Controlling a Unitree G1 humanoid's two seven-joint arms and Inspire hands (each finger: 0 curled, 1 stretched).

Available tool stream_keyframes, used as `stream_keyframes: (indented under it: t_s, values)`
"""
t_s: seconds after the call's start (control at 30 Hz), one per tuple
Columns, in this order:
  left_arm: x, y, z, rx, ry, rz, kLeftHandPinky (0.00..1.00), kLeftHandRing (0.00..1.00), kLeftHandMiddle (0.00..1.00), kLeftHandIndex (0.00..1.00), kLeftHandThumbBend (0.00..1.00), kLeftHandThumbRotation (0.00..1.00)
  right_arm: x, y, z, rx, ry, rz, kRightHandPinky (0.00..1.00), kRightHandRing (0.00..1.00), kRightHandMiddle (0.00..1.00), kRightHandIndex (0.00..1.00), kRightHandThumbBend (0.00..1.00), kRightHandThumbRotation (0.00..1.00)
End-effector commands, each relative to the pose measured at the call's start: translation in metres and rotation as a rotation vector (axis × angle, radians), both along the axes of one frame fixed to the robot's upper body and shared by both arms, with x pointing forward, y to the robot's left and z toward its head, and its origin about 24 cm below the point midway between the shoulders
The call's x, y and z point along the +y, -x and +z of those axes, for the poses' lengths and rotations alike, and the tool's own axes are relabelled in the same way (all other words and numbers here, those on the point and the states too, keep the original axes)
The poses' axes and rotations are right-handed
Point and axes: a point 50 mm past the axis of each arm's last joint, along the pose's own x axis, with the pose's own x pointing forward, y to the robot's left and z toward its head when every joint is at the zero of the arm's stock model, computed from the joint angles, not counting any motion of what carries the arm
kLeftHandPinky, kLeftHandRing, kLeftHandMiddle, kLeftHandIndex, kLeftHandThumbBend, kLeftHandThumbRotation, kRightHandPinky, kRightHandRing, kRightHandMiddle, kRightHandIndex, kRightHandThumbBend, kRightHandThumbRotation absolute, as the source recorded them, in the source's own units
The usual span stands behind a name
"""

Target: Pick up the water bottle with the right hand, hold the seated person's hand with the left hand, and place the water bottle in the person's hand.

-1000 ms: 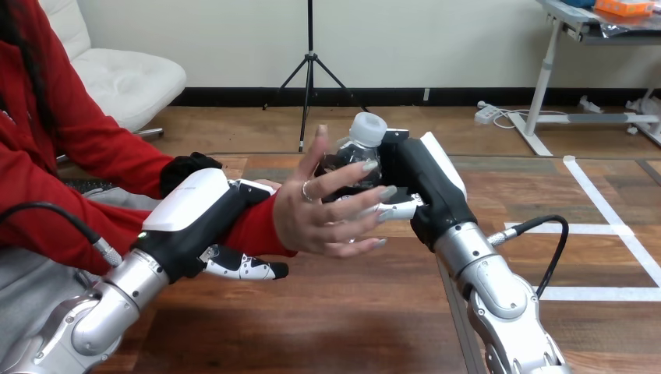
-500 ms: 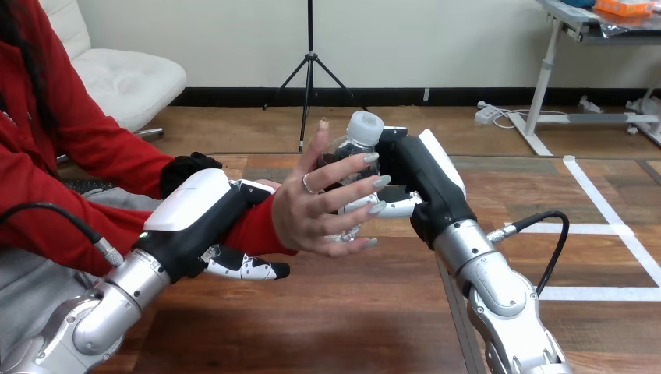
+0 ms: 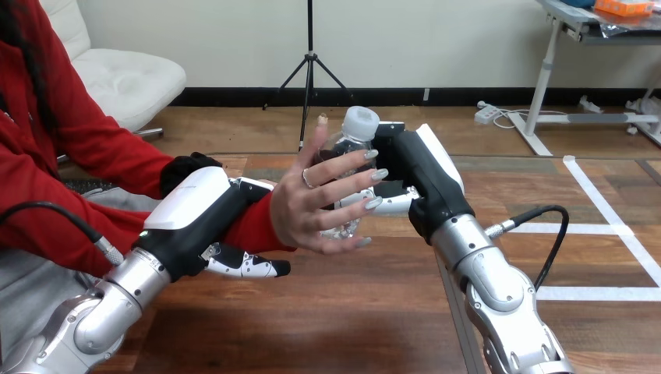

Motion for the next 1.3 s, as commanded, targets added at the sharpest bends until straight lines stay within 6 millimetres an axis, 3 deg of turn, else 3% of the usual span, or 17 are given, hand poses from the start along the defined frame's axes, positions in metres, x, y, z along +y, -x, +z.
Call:
stream_keyframes:
  t_s: [0.0,1.27]
  values:
    - [-0.0364,-0.0001,0.0063,-0.049,0.056,-0.127,0.32,0.38,0.46,0.47,0.69,0.03,0.0228,-0.0061,0.0485,-0.173,-0.05,0.058,0.25,0.3,0.39,0.41,0.84,0.0]
    - [-0.0375,-0.0001,0.0033,-0.033,0.061,-0.122,0.33,0.4,0.47,0.48,0.69,0.06,0.0205,-0.0074,0.0464,-0.162,-0.038,0.05,0.27,0.32,0.41,0.41,0.84,0.0]
